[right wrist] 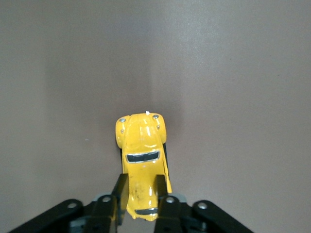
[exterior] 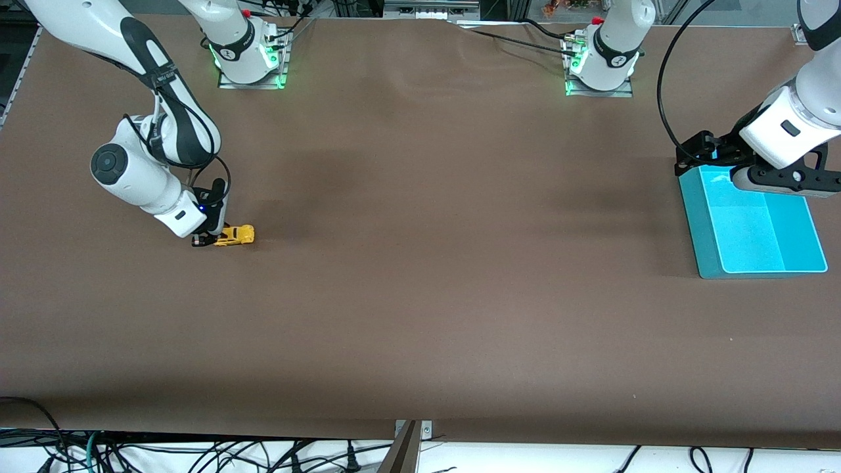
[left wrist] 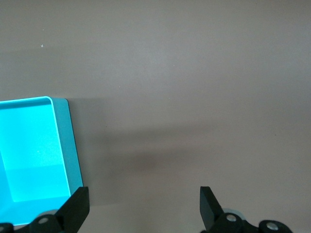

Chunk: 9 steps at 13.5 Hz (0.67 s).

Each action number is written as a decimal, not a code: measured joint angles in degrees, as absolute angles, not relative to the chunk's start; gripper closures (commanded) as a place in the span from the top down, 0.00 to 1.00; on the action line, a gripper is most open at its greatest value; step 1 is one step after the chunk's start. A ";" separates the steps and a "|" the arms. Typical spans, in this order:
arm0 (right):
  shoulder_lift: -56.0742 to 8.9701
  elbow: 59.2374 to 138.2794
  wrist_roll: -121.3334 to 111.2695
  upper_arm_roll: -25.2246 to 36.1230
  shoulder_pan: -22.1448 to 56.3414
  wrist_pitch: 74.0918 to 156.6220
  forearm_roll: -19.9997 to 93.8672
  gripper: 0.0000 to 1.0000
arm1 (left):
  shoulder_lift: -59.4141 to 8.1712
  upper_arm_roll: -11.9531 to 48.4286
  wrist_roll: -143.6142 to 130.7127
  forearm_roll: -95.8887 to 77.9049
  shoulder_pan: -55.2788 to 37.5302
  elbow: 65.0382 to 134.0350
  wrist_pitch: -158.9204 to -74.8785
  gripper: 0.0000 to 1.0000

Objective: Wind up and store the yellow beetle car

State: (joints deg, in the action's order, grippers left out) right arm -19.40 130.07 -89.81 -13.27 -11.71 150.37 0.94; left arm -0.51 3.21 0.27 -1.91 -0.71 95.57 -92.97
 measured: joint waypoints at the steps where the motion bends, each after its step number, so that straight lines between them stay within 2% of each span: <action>1: -19.72 130.07 -89.81 -13.27 -11.71 150.89 0.94 0.87 | -0.51 3.21 0.27 -1.91 -0.71 95.57 -92.97 1.00; 2: -20.15 130.10 -89.81 -13.27 -11.71 151.68 0.94 0.91 | -0.51 3.21 0.27 -1.91 -0.71 95.57 -92.97 1.00; 3: -20.67 130.17 -89.81 -13.26 -11.71 152.53 0.94 0.89 | -0.51 3.21 0.27 -1.91 -0.71 95.57 -92.97 1.00; 4: -21.15 130.32 -89.82 -13.27 -11.71 153.39 0.94 0.79 | -0.51 3.21 0.27 -1.91 -0.71 95.57 -92.97 1.00; 5: -21.58 130.52 -89.85 -13.26 -11.71 154.23 0.94 0.64 | -0.51 3.21 0.27 -1.91 -0.71 95.57 -92.97 1.00; 7: -22.00 130.84 -89.86 -13.27 -11.71 155.06 0.94 0.24 | -0.51 3.21 0.27 -1.91 -0.71 95.57 -92.97 1.00; 8: -22.00 130.97 -89.86 -13.26 -11.71 155.17 0.94 0.10 | -0.51 3.21 0.27 -1.91 -0.71 95.57 -92.97 1.00; 9: -22.00 131.03 -89.86 -13.27 -11.71 155.22 0.94 0.09 | -0.51 3.21 0.27 -1.91 -0.71 95.57 -92.97 1.00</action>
State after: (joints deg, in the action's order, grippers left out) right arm -22.00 131.03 -89.86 -13.27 -11.71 155.22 0.94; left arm -0.51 3.21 0.27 -1.91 -0.71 95.57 -92.97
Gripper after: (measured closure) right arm 0.476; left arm 0.000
